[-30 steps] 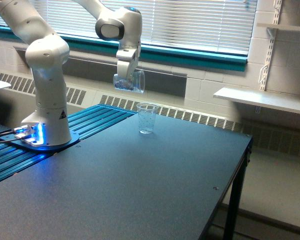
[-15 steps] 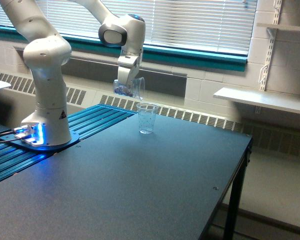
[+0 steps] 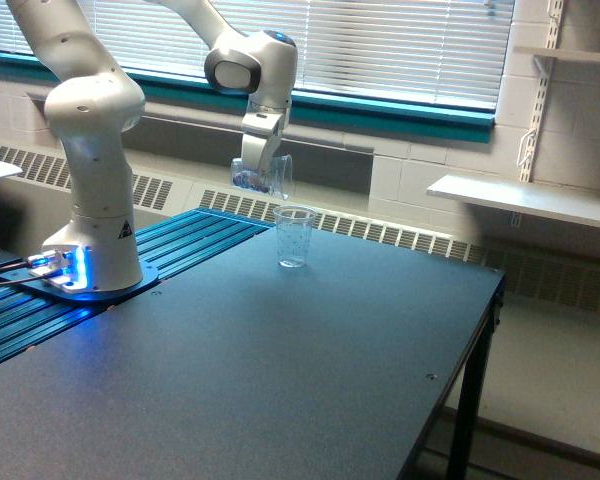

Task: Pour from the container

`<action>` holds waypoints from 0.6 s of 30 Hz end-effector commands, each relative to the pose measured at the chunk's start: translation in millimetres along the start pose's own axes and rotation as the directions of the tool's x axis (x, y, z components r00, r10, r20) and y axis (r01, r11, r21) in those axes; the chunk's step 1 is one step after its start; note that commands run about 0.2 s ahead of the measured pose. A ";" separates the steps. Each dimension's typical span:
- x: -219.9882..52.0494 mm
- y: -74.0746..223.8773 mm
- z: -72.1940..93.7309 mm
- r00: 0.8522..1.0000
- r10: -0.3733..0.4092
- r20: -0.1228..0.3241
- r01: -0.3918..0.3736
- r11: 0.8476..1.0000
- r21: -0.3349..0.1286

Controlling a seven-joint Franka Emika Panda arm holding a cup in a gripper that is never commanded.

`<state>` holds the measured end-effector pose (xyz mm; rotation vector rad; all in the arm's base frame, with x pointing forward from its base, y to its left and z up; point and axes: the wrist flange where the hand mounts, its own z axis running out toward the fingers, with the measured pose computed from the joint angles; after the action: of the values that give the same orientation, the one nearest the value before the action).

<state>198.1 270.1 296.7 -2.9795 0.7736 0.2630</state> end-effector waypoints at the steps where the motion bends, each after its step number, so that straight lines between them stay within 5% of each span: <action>1: 5.0 -4.3 3.7 0.999 0.010 0.031 -0.010 1.000 -0.014; 18: 10.7 -24.7 0.6 0.997 0.050 0.058 -0.046 0.997 -0.065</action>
<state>216.1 278.7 289.8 -3.0036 0.8265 0.3758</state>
